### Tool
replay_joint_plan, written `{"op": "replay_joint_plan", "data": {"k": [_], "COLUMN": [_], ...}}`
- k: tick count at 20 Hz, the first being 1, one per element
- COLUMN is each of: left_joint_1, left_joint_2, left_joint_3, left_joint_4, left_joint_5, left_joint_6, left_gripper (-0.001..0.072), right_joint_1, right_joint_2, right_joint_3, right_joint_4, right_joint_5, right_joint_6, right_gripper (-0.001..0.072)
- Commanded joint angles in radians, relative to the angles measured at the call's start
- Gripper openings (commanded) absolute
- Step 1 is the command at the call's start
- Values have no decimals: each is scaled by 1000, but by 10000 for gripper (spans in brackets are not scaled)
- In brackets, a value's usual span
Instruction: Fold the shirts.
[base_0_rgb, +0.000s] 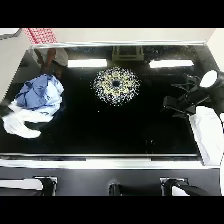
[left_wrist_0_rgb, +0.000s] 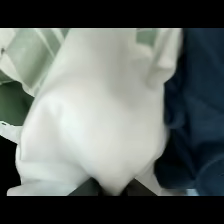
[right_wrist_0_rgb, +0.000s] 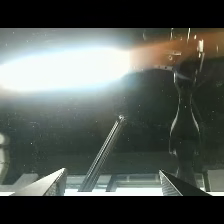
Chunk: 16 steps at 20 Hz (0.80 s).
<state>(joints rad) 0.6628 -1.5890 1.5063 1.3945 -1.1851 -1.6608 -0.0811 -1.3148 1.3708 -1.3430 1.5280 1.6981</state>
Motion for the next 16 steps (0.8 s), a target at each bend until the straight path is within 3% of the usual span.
{"op": "replay_joint_plan", "data": {"k": [1, 4, 7, 12, 16], "left_joint_1": [-1, -54, -216, -737, -1102], "left_joint_2": [196, 414, 587, 686, 645], "left_joint_3": [88, 101, 95, 68, 69], "left_joint_4": [-27, -89, -147, -150, -149], "left_joint_5": [97, 152, 151, 180, 418], "left_joint_6": [-73, -76, -75, -97, -116], "left_gripper": [29, 29, 30, 29, 29], "right_joint_1": [0, 0, 0, 0, 0], "right_joint_2": [0, 0, 1, 27, 90], "right_joint_3": [0, 0, 0, 1, 1], "right_joint_4": [0, 0, 0, -12, -83], "right_joint_5": [10, 13, 28, 70, 71], "right_joint_6": [-1, -11, -29, -65, -84], "right_gripper": [664, 664, 661, 662, 664]}}
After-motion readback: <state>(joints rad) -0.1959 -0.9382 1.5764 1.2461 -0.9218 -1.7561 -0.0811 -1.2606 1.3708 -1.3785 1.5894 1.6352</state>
